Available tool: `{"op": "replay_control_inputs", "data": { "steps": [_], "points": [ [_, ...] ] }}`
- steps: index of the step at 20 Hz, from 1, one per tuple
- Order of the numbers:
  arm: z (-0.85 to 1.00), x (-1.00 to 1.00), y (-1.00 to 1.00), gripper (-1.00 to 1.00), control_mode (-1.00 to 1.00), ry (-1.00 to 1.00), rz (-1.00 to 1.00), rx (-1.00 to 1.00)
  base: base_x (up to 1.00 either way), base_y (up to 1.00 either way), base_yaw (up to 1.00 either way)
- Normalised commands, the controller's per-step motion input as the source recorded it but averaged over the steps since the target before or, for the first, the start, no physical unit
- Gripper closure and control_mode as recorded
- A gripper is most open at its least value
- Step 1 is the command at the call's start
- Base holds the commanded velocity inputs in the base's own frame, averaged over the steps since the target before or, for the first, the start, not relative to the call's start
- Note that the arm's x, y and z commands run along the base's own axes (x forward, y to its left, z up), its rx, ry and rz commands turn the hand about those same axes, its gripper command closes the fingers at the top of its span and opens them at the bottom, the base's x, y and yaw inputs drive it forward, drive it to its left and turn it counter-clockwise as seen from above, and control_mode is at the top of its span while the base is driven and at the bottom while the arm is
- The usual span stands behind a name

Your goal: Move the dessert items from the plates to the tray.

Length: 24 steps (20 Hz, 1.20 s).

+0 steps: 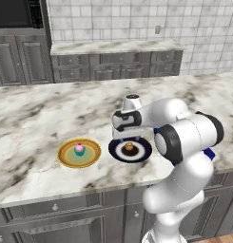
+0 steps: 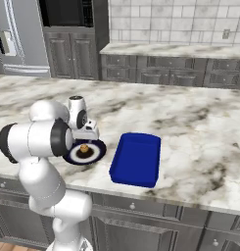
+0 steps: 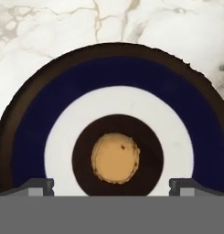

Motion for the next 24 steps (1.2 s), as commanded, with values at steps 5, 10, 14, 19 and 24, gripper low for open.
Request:
{"op": "replay_control_inputs", "data": {
  "steps": [5, 10, 14, 19, 24],
  "points": [
    [-0.24, 0.00, 0.00, -1.00, -1.00, 0.02, 0.00, 0.00, 0.00, 0.00, 0.00],
    [-0.25, 0.00, 0.00, -1.00, -1.00, 0.03, 0.00, 0.00, 0.00, 0.00, 0.00],
    [-0.24, 0.02, 0.01, -1.00, -1.00, 0.04, 0.00, 0.00, 0.00, 0.00, 0.00],
    [-0.17, 0.05, 0.00, -1.00, -1.00, 0.03, 0.00, 0.00, 0.00, 0.00, 0.00],
    [-0.05, 0.09, 0.00, -1.00, -1.00, 0.00, 0.00, 0.00, 0.00, 0.00, 0.00]
  ]
}}
